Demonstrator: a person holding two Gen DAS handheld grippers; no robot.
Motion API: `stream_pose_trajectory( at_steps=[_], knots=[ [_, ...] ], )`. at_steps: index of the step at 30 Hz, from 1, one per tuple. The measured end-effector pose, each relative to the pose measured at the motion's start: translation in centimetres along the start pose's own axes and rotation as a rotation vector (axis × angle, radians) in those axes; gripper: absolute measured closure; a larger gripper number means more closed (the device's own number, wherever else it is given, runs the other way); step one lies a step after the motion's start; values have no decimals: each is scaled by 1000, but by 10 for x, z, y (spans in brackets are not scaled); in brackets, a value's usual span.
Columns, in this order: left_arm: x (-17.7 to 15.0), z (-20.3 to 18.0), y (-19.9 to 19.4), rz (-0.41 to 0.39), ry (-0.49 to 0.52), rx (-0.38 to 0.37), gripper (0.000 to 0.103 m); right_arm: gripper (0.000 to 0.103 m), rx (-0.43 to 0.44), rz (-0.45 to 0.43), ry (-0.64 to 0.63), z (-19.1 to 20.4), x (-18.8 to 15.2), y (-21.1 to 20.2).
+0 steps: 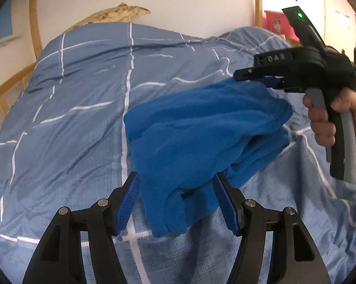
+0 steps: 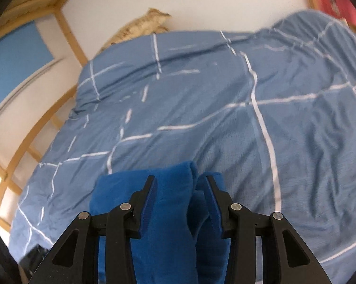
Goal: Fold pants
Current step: 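Fold the held pants over onto the bundle with the left tool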
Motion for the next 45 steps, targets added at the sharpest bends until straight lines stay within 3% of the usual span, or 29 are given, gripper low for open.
stream_pose_trajectory(
  at_steps=[2,5,7,9,11,16,18,24,31,34,35,37,45],
  knots=[
    [-2,-2,3,10,14,-4,40,61,-12,27,-3,0,-3,7],
    [-4,2,9,21,8,48,41,61,-14,47,7,-1,-5,15],
    [-6,7,13,34,-6,44,46,70,4,35,-7,1,-4,12],
    [-8,10,18,51,-15,39,55,88,-28,22,-37,4,-3,6],
    [-11,12,21,61,-15,61,70,92,-25,4,-52,8,-3,-2],
    [-15,15,20,62,-23,65,81,94,-85,-101,-133,24,-6,-43],
    [-17,13,20,67,-6,76,82,95,-114,-121,-133,23,-4,-49],
    [-23,5,24,73,69,133,82,95,-207,-35,-83,-7,-8,-20],
    [-22,3,25,68,91,159,81,93,-205,-32,-61,-18,-19,-17],
    [-22,2,23,66,94,160,80,71,-212,-69,-55,-14,-27,-38],
    [-22,1,23,67,94,163,80,66,-191,-104,-57,-11,-33,-49],
    [-22,0,22,61,98,169,80,66,-147,-116,-60,-6,-44,-61],
    [-22,-4,19,62,95,186,80,68,-37,-15,28,-22,-74,-45]
  ],
)
Point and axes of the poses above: each gripper's, at about its wrist camera, not at the fingertips, and y roughly the way its jaws point, z to its left, x to its top, the point moved 5 cm from there along y, roughly the way its jaws point, and after that the axes turned 10 degrees about z, right-handed, at the moved point
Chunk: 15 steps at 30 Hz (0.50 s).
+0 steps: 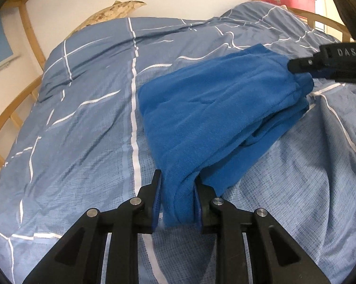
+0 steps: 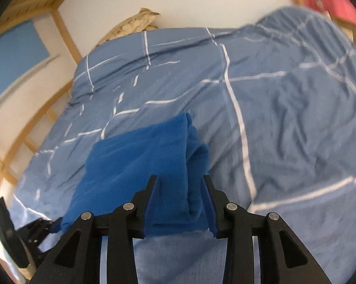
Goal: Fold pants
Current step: 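Fold the held pants over onto the bundle with the left tool, then open both tools and release the folded sweatpants onto the duvet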
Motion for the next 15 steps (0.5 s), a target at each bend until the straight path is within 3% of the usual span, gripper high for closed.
stream_pose_trajectory(
  at_steps=[1,2,5,9,15],
  knots=[
    [0,-1,0,1,2,2,80,72,22,-2,-2,0,-2,0],
    [0,-1,-1,1,4,6,80,84,37,2,-16,1,-5,-1],
    [0,-3,-1,8,4,8,80,94,12,18,-60,3,-6,-2],
    [0,-6,-3,17,15,16,81,96,-85,-5,-101,2,-6,-11],
    [-6,-9,4,46,31,3,81,97,-195,44,-128,-4,-13,9]
  ],
)
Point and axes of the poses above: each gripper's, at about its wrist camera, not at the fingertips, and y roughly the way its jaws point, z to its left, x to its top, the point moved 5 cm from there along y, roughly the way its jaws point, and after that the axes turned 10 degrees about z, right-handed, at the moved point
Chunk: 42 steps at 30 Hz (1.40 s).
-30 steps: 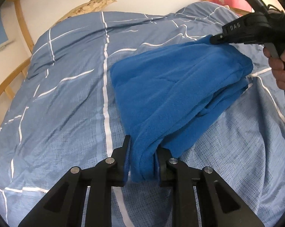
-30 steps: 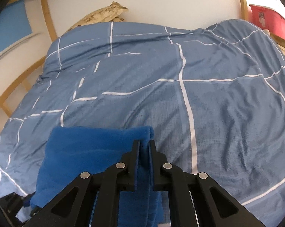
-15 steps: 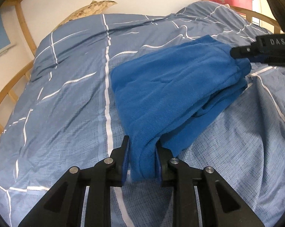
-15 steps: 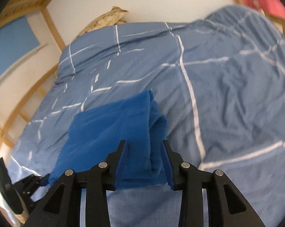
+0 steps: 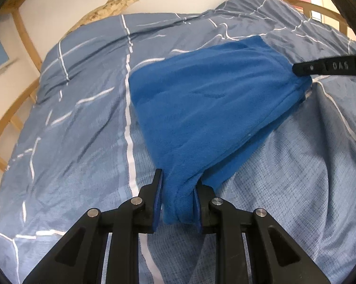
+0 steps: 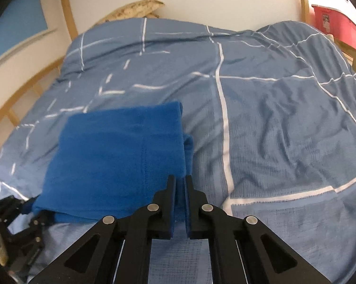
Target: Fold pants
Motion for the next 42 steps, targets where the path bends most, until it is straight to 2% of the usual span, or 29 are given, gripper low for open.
stream_pose_trajectory(
  at_steps=[3,7,9,11,12,13,15,19,21,23,29,32,37,39,42],
  knots=[
    [0,4,2,16,-21,-41,81,98,-23,9,2,-1,-1,4],
    [-2,3,2,39,-15,-37,77,98,-66,22,14,-4,-1,8],
    [-4,5,4,68,-30,-42,65,100,-154,39,14,-10,-3,11],
    [-8,8,-2,69,-51,-68,61,100,-137,64,61,-21,-8,12],
    [-10,9,-8,60,-62,-76,53,98,-137,58,84,-26,-12,9],
    [-12,9,-16,47,-74,-79,48,96,-170,47,96,-28,-16,2],
    [-15,9,-33,8,-85,-78,45,69,-179,23,105,-27,-20,-10],
    [-17,13,-66,-54,-114,-58,39,56,-218,-55,68,-7,-30,-47],
    [-17,20,-81,-80,-151,-57,33,41,-228,-87,47,1,-32,-63],
    [-20,30,-95,-102,-200,-68,33,33,-221,-117,32,7,-33,-79],
    [-26,50,-127,-147,-302,-101,30,27,-177,-179,55,20,-40,-120],
    [-31,51,-141,-168,-317,-97,23,25,-179,-202,51,28,-45,-135],
    [-33,46,-161,-201,-317,-81,18,25,-188,-230,20,44,-54,-152],
    [-34,47,-166,-213,-314,-86,15,22,-183,-237,17,47,-56,-157],
    [-29,54,-165,-217,-314,-98,14,21,-167,-237,29,45,-56,-155]
  ],
)
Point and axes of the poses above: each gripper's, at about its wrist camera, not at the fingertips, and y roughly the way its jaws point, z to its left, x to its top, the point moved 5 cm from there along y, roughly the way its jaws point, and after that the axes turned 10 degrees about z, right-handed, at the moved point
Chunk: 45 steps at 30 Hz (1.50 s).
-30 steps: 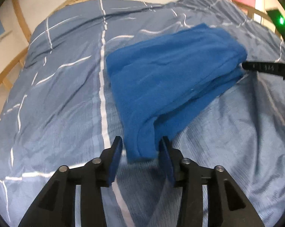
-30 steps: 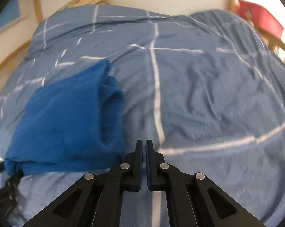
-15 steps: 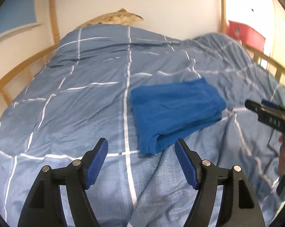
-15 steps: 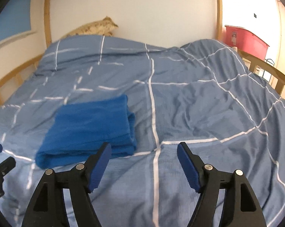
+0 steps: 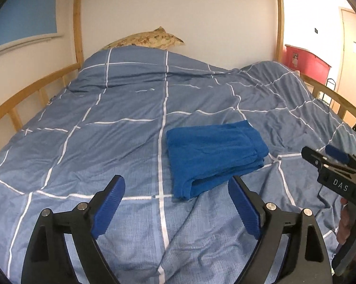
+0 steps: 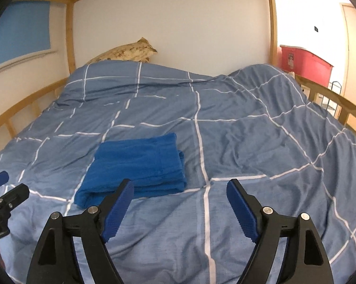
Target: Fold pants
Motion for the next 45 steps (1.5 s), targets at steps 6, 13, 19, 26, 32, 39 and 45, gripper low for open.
stream_pose_trajectory(
  at_steps=[6,13,19,26,32,39,45],
  knots=[
    [24,14,20,-17,42,5,14,21,47,24,126,-12,9,22],
    [38,17,63,-5,146,9,14,21,76,29,244,-16,17,65],
    [38,27,103,48,105,-64,14,21,132,53,342,-17,8,106],
    [39,25,137,72,125,-62,14,21,180,15,409,-18,-5,131],
    [35,20,156,96,116,-78,14,21,248,44,492,-23,-16,150],
    [40,23,168,104,91,-85,15,21,275,30,512,-22,-13,159],
    [48,25,183,123,75,-106,16,21,310,54,550,-21,-13,174]
  ],
)
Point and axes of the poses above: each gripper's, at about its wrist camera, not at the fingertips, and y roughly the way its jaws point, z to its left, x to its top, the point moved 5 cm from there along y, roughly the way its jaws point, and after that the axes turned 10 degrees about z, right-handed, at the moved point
